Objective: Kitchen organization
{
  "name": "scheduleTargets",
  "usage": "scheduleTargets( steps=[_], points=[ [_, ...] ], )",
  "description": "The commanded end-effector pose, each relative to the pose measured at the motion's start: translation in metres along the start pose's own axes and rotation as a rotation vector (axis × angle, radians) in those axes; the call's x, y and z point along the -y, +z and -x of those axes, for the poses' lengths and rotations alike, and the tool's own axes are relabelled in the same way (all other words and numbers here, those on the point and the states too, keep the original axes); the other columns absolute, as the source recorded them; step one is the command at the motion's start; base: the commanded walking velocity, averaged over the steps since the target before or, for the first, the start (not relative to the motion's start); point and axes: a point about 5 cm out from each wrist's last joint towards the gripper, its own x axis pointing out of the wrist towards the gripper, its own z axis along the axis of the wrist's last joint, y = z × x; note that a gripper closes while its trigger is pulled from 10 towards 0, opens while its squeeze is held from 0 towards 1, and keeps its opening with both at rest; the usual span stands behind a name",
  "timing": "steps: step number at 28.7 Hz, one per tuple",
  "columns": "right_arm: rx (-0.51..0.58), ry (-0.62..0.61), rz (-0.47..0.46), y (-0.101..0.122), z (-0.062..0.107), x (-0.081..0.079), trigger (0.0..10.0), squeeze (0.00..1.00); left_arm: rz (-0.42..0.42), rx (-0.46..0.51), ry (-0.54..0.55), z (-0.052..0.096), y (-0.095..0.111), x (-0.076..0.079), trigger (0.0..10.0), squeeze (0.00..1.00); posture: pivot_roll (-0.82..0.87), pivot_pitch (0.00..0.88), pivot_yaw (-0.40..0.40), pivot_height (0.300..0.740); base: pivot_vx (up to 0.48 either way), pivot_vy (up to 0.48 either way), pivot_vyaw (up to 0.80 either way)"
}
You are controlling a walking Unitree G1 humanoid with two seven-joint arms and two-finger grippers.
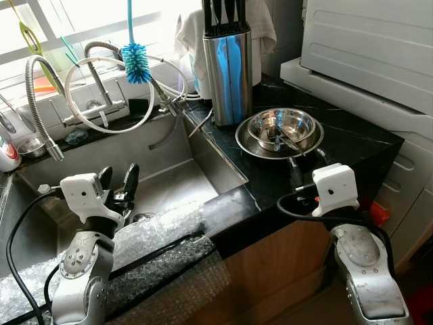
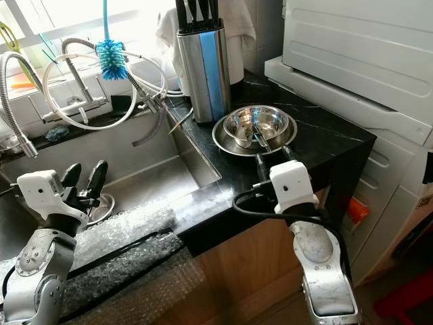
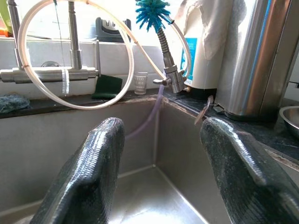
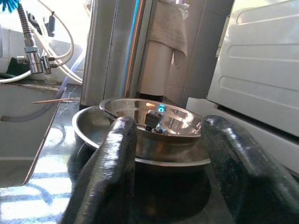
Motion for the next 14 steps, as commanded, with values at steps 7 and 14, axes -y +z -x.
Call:
scheduleTargets(
  steps=[7,14],
  points=[
    [0.012,-0.003,0.001,0.0009,-0.0038,0.0002,0.0,0.0,-0.023,0.0,0.014,-0.0038,0.0011,-0.0044,10.0,0.0,-0.14,0.0,0.167,0.74,0.0,0.0,0.0],
    [0.021,-0.018,0.003,0.0031,-0.0056,0.0022,0.0,0.0,-0.023,0.001,0.012,-0.0053,0.0006,-0.005,10.0,0.0,-0.15,0.0,0.169,0.74,0.0,0.0,0.0]
  ],
)
